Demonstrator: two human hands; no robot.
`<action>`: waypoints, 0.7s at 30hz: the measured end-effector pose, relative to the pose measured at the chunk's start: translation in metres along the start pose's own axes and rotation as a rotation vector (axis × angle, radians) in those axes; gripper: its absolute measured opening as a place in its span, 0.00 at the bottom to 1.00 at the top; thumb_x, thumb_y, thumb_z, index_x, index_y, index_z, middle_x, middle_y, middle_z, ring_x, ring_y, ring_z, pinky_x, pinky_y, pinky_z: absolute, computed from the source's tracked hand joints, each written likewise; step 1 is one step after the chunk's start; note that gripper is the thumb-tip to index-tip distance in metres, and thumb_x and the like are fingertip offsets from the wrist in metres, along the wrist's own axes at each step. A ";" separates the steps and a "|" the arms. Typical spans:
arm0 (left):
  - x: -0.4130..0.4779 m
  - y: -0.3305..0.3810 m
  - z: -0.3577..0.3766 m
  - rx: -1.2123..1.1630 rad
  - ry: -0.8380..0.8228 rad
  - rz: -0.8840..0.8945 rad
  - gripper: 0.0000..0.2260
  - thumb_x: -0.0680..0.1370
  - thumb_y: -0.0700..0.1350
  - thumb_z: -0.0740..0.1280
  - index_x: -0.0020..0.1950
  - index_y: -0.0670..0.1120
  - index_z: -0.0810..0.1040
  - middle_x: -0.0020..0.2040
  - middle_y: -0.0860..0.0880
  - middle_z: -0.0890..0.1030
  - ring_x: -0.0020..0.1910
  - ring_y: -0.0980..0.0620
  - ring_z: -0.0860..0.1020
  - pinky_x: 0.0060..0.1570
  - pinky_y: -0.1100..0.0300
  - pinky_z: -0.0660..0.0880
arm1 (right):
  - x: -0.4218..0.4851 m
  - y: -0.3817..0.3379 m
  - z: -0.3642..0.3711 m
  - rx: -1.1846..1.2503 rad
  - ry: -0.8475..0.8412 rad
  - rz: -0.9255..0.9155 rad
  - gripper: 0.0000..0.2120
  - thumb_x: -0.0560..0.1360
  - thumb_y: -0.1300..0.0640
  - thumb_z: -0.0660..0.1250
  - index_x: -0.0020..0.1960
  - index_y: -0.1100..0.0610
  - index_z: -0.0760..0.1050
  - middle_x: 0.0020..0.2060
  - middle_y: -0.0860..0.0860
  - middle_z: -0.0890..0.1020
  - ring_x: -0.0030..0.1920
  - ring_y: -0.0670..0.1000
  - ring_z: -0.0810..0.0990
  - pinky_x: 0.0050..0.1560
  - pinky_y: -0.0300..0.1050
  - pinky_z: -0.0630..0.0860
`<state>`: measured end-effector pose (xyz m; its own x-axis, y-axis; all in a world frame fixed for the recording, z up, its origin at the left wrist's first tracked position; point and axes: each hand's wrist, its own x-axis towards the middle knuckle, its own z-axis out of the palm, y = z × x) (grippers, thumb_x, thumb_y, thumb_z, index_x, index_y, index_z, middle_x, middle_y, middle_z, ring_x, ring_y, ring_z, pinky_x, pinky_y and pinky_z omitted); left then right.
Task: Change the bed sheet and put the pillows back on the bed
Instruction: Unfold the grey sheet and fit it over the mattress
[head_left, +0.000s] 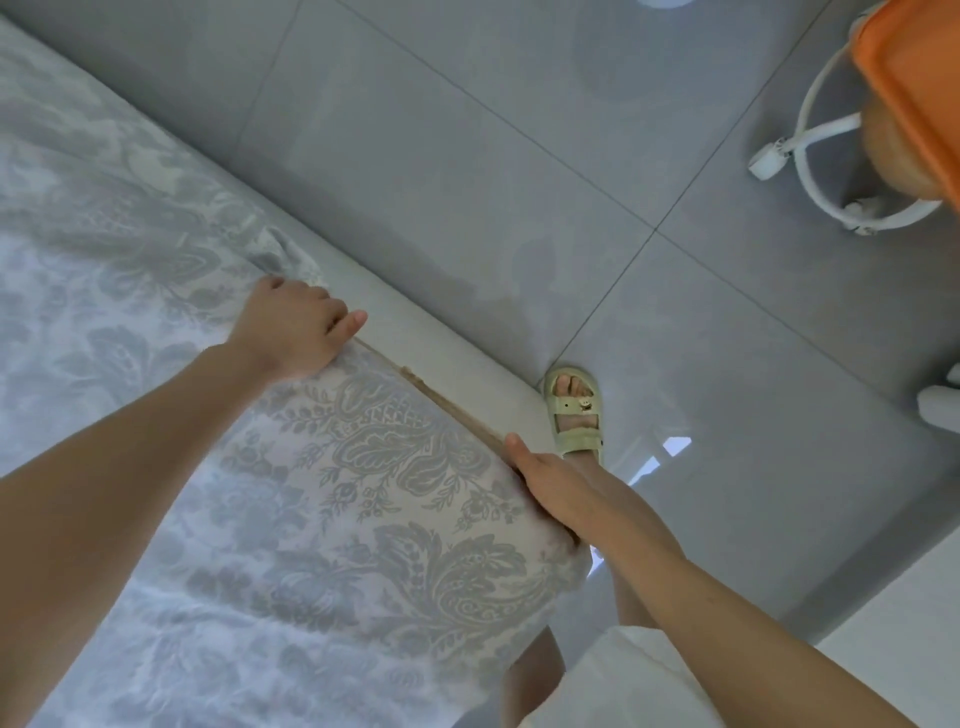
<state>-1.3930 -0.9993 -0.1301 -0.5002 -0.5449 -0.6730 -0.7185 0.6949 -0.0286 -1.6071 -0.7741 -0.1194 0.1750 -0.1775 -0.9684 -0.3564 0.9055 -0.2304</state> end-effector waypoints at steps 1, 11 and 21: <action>-0.004 0.003 -0.001 -0.016 0.066 0.002 0.30 0.78 0.58 0.42 0.37 0.44 0.78 0.37 0.45 0.79 0.42 0.42 0.78 0.53 0.48 0.68 | -0.003 0.005 -0.004 -0.016 -0.008 0.036 0.33 0.80 0.37 0.41 0.61 0.57 0.76 0.54 0.54 0.79 0.52 0.51 0.75 0.54 0.43 0.66; -0.040 0.016 -0.008 -0.181 0.417 -0.095 0.24 0.77 0.52 0.49 0.44 0.42 0.82 0.40 0.42 0.82 0.40 0.41 0.78 0.49 0.50 0.70 | 0.071 0.093 0.006 0.196 0.004 0.265 0.49 0.56 0.15 0.53 0.62 0.48 0.76 0.52 0.47 0.83 0.52 0.50 0.82 0.59 0.50 0.74; -0.156 0.045 -0.019 -0.354 0.499 -0.353 0.17 0.81 0.49 0.55 0.53 0.43 0.81 0.44 0.42 0.82 0.44 0.39 0.78 0.47 0.49 0.71 | -0.042 -0.004 0.016 -0.331 0.126 -0.121 0.32 0.78 0.33 0.44 0.60 0.55 0.74 0.58 0.56 0.78 0.59 0.55 0.76 0.58 0.46 0.68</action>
<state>-1.3568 -0.8916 -0.0128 -0.3092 -0.9187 -0.2457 -0.9503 0.2887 0.1163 -1.5982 -0.7641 -0.0763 0.1274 -0.3401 -0.9317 -0.6212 0.7050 -0.3423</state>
